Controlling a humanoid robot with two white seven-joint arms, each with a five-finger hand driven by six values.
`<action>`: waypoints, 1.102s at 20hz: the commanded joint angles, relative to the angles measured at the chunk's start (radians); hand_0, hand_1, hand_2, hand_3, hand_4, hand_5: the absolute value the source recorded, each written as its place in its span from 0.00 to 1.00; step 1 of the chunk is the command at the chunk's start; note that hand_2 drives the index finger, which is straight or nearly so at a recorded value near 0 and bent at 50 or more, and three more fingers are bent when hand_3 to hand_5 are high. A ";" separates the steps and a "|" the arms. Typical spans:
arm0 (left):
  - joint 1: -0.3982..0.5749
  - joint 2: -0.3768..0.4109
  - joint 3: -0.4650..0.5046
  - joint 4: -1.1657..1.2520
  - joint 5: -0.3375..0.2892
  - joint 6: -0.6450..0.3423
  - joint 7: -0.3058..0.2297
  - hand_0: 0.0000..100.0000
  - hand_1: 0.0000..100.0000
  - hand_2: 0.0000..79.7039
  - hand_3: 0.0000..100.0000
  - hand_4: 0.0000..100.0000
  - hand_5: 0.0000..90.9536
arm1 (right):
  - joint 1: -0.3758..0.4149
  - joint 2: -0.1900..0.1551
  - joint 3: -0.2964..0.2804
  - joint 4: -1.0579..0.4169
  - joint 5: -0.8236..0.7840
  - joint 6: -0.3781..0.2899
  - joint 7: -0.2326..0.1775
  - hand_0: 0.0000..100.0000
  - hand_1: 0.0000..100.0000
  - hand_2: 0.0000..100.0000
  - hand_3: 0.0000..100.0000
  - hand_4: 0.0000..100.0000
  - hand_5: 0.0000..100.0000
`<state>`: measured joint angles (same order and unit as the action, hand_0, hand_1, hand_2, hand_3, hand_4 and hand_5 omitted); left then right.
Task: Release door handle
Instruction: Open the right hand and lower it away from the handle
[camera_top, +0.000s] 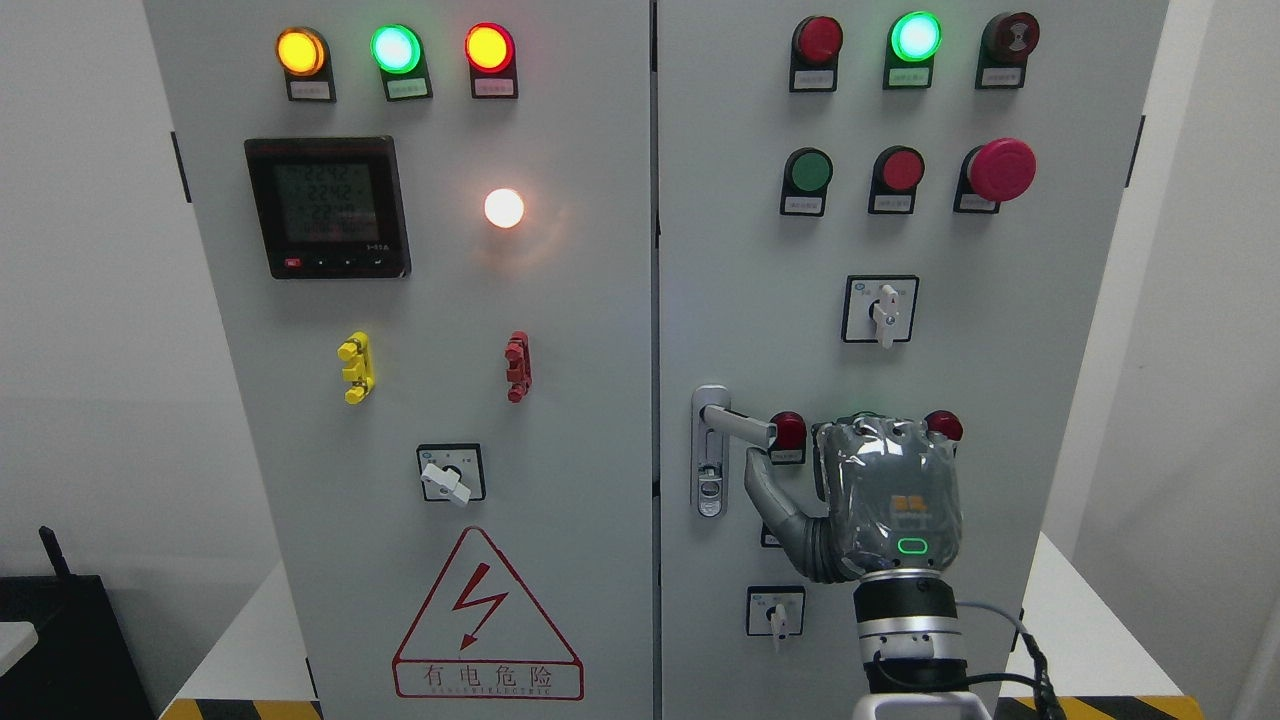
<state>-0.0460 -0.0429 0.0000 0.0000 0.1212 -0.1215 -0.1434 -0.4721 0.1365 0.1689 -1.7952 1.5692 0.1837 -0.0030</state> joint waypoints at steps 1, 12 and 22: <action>0.000 0.000 0.011 0.017 0.000 0.000 0.001 0.12 0.39 0.00 0.00 0.00 0.00 | 0.096 0.000 0.001 -0.073 -0.004 -0.036 -0.035 0.36 0.13 0.96 1.00 0.91 0.90; 0.002 0.000 0.011 0.017 0.000 0.000 0.001 0.12 0.39 0.00 0.00 0.00 0.00 | 0.377 0.009 -0.069 -0.256 -0.167 -0.200 -0.225 0.38 0.13 0.33 0.47 0.36 0.21; 0.000 0.000 0.011 0.017 0.000 0.000 0.001 0.12 0.39 0.00 0.00 0.00 0.00 | 0.277 0.012 -0.108 -0.245 -0.219 -0.280 -0.213 0.39 0.08 0.00 0.00 0.00 0.00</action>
<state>-0.0459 -0.0428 0.0000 0.0000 0.1212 -0.1210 -0.1434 -0.1570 0.1436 0.1098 -1.9970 1.3734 -0.0915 -0.2266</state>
